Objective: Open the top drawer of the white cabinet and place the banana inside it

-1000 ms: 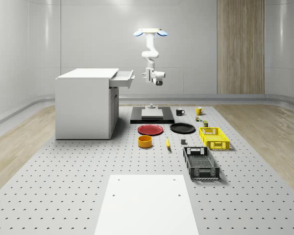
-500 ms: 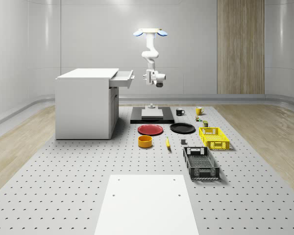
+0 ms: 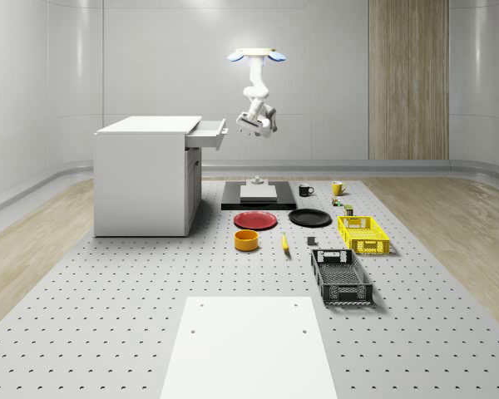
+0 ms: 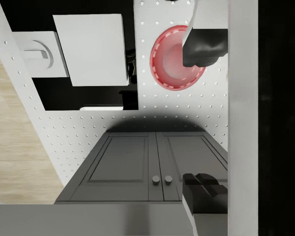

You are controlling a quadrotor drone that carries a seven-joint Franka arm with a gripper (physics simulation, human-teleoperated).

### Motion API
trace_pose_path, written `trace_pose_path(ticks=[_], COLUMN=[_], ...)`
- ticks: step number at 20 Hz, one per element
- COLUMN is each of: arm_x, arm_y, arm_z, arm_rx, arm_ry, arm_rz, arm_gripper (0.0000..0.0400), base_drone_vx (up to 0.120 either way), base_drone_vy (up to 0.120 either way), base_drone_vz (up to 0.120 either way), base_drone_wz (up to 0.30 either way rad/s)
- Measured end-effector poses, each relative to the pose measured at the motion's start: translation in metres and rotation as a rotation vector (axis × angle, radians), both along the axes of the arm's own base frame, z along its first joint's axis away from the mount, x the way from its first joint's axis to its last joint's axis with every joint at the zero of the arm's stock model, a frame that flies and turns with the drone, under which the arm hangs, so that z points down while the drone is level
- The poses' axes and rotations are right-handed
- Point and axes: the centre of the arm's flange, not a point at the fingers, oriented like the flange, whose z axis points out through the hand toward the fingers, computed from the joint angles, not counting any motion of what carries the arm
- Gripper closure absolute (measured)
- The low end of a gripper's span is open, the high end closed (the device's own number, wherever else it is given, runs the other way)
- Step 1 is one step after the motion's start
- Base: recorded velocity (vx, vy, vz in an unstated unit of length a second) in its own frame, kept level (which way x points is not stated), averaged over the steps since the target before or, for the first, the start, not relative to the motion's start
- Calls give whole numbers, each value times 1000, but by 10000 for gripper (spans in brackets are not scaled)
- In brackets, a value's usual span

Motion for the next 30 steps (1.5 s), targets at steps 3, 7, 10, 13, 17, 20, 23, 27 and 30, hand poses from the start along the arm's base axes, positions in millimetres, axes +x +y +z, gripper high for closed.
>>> trace_pose_path(ticks=[3, 7, 10, 13, 17, 20, 23, 27, 30], arm_x=[0, 0, 0, 0, 0, 0, 0, 0, 0], arm_y=[13, 23, 27, 29, 31, 32, 32, 32, 32], arm_z=[-4, -6, -6, -7, -7, -7, -7, -7, -7], arm_rx=[135, 233, 272, 294, 310, 317, 320, 323, 324], arm_ry=[2, 3, 4, 5, 5, 5, 5, 5, 5], arm_rz=[0, 0, 0, 0, 0, 0, 0, -1, -1], arm_gripper=[27, 10, 4, 2, 1, 0, 0, 0, 0], base_drone_vx=[93, 120, 120, 120, 120, 120, 120, 120, 120], base_drone_vy=[120, 120, 13, 0, 0, 120, 120, 120, 120], base_drone_vz=[0, 0, 0, 0, 0, 0, 0, 0, 0], base_drone_wz=[0, 0, 0, 0, 0, 0, 0, 0, 0])
